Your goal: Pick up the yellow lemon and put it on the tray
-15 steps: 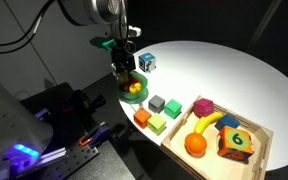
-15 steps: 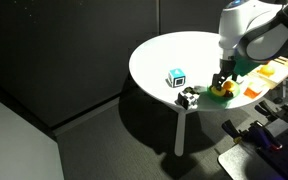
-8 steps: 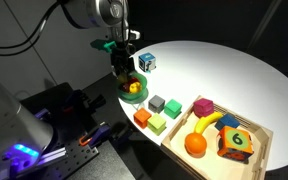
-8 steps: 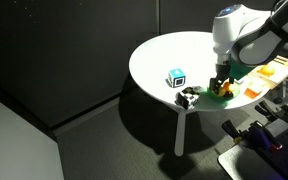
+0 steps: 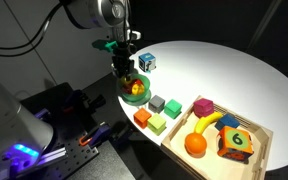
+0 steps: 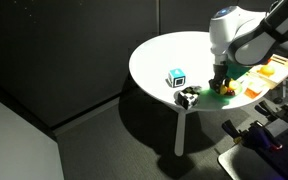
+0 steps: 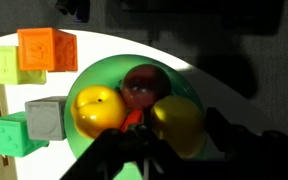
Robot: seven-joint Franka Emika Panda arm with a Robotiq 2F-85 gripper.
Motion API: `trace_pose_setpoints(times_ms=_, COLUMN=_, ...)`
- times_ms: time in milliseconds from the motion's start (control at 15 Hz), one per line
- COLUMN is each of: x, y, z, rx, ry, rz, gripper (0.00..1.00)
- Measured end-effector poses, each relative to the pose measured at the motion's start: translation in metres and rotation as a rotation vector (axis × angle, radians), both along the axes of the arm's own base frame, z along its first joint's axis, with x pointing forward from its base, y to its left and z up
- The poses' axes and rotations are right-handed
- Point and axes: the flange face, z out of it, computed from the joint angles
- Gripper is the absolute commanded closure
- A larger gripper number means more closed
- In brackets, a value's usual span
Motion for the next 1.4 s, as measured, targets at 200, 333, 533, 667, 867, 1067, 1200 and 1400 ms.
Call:
trace_pose_setpoints(times_ms=200, x=0.003, y=-0.002, z=0.001, rx=-0.007, ry=0.005, rz=-0.005, gripper=0.69)
trace_pose_setpoints(times_ms=333, x=0.003, y=-0.003, z=0.002, rx=-0.013, ry=0.011, rz=-0.008, gripper=0.69)
trace_pose_setpoints(times_ms=533, x=0.005, y=-0.004, z=0.004, rx=-0.02, ry=0.018, rz=-0.014, gripper=0.69)
trace_pose_setpoints(times_ms=667, x=0.008, y=-0.005, z=0.008, rx=-0.023, ry=0.021, rz=-0.022, gripper=0.69)
trace_pose_setpoints(times_ms=867, x=0.012, y=-0.007, z=0.017, rx=-0.024, ry=0.017, rz=-0.042, gripper=0.69)
trace_pose_setpoints(times_ms=1067, x=0.019, y=-0.014, z=0.034, rx=-0.019, ry=0.011, rz=-0.089, gripper=0.69)
trace_pose_setpoints(times_ms=1200, x=0.026, y=-0.022, z=0.048, rx=-0.01, ry=0.008, rz=-0.137, gripper=0.69)
trace_pose_setpoints(times_ms=1400, x=0.038, y=-0.042, z=0.07, rx=0.011, ry=0.014, rz=-0.22, gripper=0.69)
